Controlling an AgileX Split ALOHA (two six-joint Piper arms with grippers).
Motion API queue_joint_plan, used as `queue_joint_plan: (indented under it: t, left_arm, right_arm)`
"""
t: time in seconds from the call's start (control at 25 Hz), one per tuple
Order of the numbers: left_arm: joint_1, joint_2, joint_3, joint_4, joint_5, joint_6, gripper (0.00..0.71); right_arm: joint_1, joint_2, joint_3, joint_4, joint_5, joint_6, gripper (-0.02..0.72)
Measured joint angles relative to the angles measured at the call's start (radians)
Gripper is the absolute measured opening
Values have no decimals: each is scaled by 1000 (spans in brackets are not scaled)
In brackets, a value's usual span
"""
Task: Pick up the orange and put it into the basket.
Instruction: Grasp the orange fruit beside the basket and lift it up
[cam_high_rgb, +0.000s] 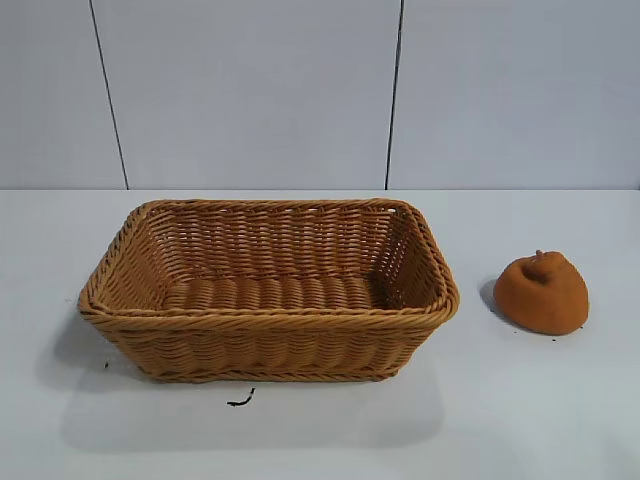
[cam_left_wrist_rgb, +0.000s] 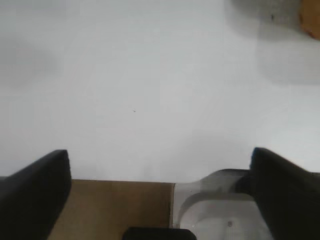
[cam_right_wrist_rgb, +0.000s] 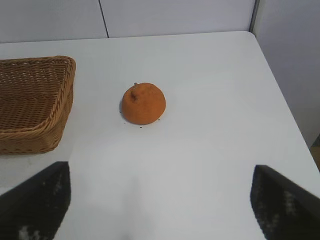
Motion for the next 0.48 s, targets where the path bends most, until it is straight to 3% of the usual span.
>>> queue_joint_plan:
  t: [0.24, 0.48]
  left_arm:
    - [0, -259, 117, -1, 6, 0, 694]
    - [0, -475, 124, -3, 4, 2, 694]
  right_arm:
    - [0, 0, 0, 0, 0, 0, 674]
    - [0, 0, 0, 0, 0, 0, 674]
